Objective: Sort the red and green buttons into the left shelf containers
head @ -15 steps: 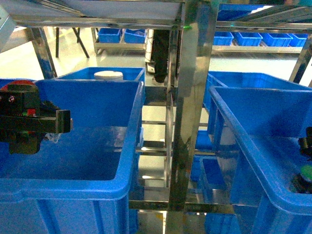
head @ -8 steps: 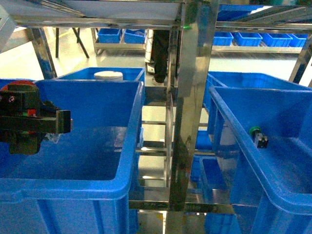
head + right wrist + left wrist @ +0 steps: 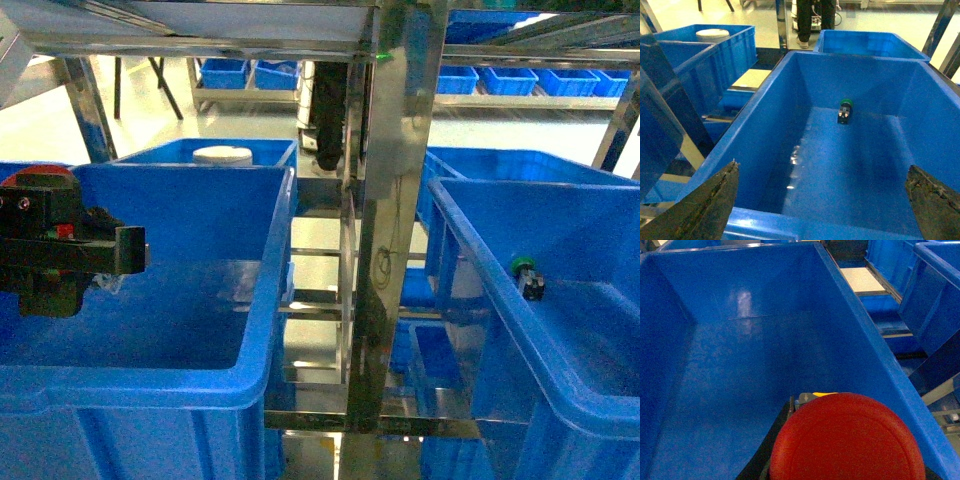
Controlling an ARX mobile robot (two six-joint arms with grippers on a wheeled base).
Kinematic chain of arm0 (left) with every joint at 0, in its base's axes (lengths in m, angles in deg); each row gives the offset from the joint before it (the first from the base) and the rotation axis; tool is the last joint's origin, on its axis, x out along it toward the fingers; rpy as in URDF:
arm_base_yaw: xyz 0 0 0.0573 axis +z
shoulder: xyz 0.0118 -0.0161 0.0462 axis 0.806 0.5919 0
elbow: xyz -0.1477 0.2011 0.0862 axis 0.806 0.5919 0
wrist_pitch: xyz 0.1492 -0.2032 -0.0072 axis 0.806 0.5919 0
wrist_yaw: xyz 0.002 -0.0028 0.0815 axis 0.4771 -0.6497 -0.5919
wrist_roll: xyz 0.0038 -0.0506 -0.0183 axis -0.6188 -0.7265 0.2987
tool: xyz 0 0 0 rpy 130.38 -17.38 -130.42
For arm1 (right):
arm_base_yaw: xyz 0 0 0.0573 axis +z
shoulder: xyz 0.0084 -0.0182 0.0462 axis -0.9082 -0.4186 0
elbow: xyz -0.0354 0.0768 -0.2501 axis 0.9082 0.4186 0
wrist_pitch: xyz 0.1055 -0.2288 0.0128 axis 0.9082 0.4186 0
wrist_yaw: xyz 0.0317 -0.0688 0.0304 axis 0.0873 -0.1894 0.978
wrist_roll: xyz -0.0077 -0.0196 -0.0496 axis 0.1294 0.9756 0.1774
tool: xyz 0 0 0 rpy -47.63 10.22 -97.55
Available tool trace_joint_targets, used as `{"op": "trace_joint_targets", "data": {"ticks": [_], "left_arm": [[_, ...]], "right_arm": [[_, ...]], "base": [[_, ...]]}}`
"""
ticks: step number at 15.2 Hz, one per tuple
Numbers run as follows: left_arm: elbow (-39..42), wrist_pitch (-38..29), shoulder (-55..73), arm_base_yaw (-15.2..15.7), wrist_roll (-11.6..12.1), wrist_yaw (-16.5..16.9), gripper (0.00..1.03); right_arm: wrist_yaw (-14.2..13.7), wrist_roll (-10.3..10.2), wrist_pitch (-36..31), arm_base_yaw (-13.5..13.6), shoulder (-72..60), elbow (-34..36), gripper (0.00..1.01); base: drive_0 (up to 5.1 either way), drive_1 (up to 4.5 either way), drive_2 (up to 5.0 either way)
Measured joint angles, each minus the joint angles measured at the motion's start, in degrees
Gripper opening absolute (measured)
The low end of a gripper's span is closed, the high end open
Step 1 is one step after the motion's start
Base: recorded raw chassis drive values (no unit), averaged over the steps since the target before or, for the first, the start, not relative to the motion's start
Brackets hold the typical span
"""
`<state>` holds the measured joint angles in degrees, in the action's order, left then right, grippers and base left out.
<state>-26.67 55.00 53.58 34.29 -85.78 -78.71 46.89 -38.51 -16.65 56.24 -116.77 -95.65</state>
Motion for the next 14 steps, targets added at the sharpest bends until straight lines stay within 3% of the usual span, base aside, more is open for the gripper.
{"op": "trace_joint_targets", "data": {"ticks": [2, 3, 7, 14], "left_arm": [[0.0, 0.0, 0.0, 0.0, 0.0, 0.0, 0.26], [0.0, 0.0, 0.0, 0.0, 0.0, 0.0, 0.26], [-1.0, 1.6, 0.9, 1.5, -0.6, 0.5, 0.26], [-10.5, 3.3, 17.6, 6.4, -1.5, 1.5, 0.26]], "right_arm": [[3.2, 1.0, 7.8, -3.5, 6.5, -0.1, 0.98], [3.3, 1.4, 7.5, -4.2, 6.4, 0.0, 0.98], [3.2, 1.6, 7.6, -4.3, 6.1, 0.0, 0.98], [3.2, 1.6, 7.5, -4.3, 6.1, 0.0, 0.98]], "base": [[0.0, 0.00, 0.0], [0.0, 0.00, 0.0], [0.0, 0.00, 0.0], [0.0, 0.00, 0.0]]}}
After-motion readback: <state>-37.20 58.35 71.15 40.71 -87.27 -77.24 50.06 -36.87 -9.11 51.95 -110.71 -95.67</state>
